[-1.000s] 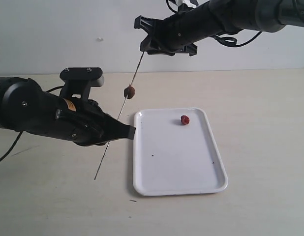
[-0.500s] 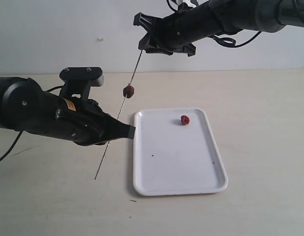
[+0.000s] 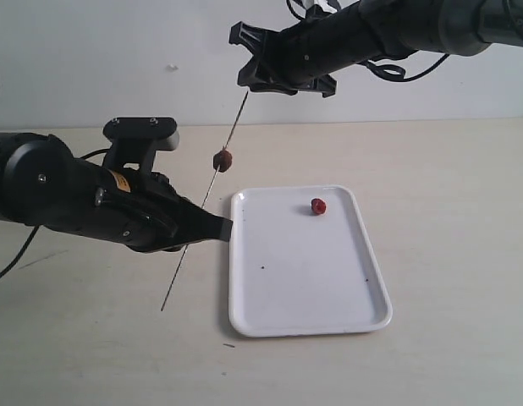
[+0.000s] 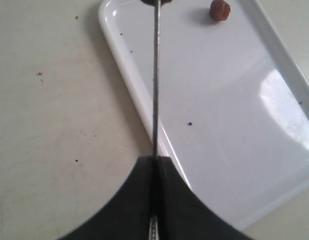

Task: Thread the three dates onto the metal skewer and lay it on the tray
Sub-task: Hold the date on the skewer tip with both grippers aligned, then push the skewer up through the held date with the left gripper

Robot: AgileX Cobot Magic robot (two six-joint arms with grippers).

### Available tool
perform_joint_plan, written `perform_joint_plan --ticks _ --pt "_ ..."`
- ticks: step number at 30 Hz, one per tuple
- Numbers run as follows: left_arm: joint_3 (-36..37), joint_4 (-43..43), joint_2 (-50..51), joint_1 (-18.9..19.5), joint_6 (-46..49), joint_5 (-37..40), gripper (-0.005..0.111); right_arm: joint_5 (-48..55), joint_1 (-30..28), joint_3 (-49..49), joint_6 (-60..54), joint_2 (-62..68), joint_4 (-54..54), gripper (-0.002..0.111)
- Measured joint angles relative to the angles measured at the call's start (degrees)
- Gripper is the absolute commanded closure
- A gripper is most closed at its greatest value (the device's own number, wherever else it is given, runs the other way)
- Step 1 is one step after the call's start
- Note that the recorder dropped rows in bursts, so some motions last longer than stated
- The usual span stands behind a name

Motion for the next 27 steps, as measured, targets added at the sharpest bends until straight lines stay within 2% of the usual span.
perform_joint_plan --ticks 27 --pt "0.0 0.0 0.0 0.0 0.02 -2.03 0.107 5.47 0.0 0.0 -3.02 0.0 0.14 0.087"
